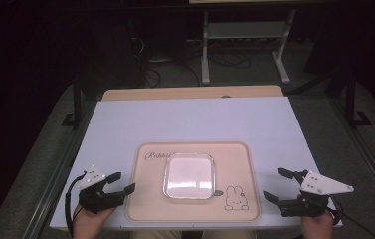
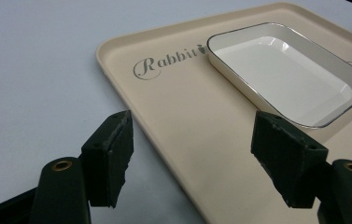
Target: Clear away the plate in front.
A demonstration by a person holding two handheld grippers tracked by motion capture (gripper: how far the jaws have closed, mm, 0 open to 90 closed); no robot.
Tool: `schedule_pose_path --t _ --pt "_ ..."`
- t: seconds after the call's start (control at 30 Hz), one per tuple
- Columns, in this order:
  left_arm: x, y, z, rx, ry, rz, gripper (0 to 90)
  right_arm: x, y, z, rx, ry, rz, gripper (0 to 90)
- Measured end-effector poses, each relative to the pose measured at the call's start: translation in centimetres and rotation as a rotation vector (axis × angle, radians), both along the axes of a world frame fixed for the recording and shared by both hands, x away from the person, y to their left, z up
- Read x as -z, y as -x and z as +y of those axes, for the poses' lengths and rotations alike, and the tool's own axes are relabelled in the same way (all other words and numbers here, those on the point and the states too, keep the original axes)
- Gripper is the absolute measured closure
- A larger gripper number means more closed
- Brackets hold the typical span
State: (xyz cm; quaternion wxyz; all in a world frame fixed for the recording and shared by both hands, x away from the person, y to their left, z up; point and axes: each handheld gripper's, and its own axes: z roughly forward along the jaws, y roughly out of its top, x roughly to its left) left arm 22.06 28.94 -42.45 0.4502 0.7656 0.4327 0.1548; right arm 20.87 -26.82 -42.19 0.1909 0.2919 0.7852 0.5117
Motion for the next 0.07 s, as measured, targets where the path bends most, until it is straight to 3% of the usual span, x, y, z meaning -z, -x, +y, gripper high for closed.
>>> schedule_pose_path --t 0.07 --pt "0.0 0.01 -0.05 0.003 -0.004 -0.001 29.5 -0.01 -0.01 0.02 -0.002 0.0 0.001 13.0"
